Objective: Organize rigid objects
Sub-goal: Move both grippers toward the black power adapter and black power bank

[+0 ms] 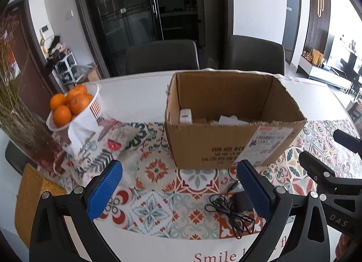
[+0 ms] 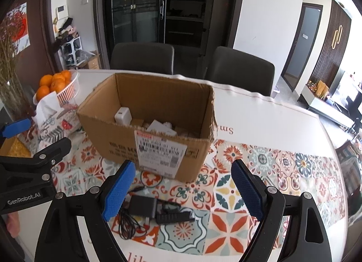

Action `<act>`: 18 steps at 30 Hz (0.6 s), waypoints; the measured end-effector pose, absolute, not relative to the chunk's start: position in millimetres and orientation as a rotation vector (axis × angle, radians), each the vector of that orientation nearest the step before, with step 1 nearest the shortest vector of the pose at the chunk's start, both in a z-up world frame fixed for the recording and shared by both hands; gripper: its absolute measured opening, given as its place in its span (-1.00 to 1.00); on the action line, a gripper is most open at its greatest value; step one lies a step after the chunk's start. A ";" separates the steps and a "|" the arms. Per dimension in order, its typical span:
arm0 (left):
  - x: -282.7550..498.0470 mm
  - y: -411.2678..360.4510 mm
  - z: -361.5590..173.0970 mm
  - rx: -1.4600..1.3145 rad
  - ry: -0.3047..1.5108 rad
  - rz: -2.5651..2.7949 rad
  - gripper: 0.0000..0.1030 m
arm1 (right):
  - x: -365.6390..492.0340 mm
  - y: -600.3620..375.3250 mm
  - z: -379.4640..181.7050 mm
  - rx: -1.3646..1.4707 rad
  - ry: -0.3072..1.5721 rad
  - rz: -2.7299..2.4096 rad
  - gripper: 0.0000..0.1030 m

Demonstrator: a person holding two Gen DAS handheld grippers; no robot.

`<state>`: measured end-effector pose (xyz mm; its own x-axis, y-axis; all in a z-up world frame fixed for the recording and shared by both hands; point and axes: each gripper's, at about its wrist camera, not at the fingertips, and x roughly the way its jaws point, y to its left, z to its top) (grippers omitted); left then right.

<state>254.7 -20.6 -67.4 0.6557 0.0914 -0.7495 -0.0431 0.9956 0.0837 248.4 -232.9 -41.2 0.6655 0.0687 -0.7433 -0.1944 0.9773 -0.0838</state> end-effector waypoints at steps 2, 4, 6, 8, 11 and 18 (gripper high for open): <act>252.0 -23.4 -74.1 0.068 0.862 0.087 1.00 | 246.4 -233.7 -45.6 -0.163 0.838 0.157 0.68; 249.8 -25.8 -80.1 0.072 0.874 0.091 1.00 | 244.5 -235.3 -52.2 -0.171 0.851 0.163 0.68; 247.3 -27.6 -85.6 0.071 0.885 0.096 1.00 | 243.0 -237.6 -59.2 -0.174 0.868 0.168 0.68; 245.7 -30.3 -92.6 0.075 0.901 0.099 1.00 | 241.8 -240.2 -66.7 -0.172 0.889 0.177 0.68; 242.8 -34.0 -102.1 0.091 0.921 0.109 1.00 | 240.1 -243.2 -77.8 -0.175 0.916 0.187 0.68; 237.2 -39.2 -126.6 0.083 0.985 0.117 1.00 | 237.3 -248.3 -106.3 -0.180 0.985 0.227 0.68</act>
